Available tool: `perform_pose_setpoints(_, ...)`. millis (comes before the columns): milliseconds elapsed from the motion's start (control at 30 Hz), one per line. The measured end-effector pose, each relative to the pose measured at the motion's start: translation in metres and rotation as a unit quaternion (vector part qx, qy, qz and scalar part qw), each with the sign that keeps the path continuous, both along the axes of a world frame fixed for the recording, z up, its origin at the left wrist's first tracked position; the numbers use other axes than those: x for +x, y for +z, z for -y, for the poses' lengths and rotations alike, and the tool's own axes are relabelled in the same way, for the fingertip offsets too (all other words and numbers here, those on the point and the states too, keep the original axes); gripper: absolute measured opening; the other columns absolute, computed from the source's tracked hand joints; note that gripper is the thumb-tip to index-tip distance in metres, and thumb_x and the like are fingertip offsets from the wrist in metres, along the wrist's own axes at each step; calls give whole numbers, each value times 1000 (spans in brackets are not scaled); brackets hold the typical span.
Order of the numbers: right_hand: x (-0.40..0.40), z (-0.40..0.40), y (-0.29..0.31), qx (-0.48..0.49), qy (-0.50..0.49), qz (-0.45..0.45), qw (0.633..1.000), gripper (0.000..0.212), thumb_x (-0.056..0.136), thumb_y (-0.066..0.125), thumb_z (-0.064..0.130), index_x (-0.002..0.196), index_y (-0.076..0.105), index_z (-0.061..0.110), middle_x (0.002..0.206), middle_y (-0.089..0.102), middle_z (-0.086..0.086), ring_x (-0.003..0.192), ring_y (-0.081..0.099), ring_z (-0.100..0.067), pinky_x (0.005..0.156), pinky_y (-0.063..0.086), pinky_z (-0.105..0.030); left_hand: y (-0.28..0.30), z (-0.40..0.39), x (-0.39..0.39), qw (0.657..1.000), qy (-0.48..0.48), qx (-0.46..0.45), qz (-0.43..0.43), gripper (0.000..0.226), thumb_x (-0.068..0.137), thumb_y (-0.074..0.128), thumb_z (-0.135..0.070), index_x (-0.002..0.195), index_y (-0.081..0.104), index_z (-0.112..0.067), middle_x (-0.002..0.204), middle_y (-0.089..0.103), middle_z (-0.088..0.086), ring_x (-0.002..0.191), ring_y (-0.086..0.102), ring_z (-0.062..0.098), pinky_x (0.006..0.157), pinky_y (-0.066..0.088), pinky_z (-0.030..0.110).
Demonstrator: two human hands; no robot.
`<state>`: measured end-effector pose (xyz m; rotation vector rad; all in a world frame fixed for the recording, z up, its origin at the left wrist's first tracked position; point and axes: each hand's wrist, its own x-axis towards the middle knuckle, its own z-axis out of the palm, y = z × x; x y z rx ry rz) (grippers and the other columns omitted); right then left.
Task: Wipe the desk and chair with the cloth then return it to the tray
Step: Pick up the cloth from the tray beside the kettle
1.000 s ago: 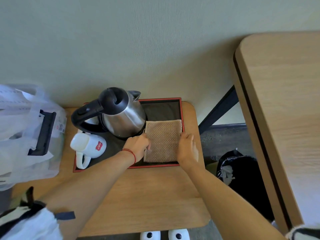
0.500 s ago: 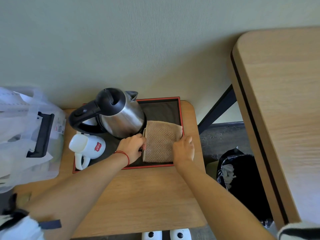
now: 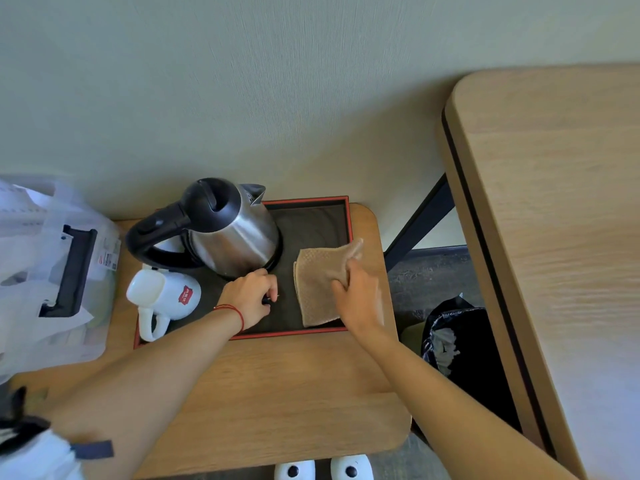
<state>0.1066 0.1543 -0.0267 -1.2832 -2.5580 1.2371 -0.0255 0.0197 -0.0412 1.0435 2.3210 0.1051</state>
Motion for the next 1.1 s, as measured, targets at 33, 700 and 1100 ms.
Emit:
perform_pose_setpoints(33, -2, 0, 3, -24, 3, -38, 999, 6, 86, 55, 1, 83, 55, 6, 79, 61, -11, 71, 52, -17, 61, 44, -29, -1, 1, 1, 1000, 10, 3, 0, 14, 79, 64, -8, 88, 60, -18, 106, 55, 0, 92, 60, 22, 75, 48, 35)
perform_pose_setpoints(700, 31, -19, 216, -343, 58, -260, 901, 17, 88, 61, 2, 87, 52, 16, 76, 65, 1, 68, 62, -12, 56, 49, -20, 212, 11, 12, 859, 189, 233, 414, 61, 61, 70, -64, 104, 72, -22, 111, 72, -4, 112, 61, 11, 101, 42, 31)
perform_pose_setpoints(1100, 183, 38, 390, -423, -30, -376, 824, 78, 79, 74, 11, 127, 29, 54, 116, 69, -19, 109, 65, -28, 87, 55, -34, 436, 2, 115, 801, 186, 415, 390, 24, 84, 56, -35, 107, 61, -33, 108, 68, -11, 94, 66, -1, 69, 50, 16)
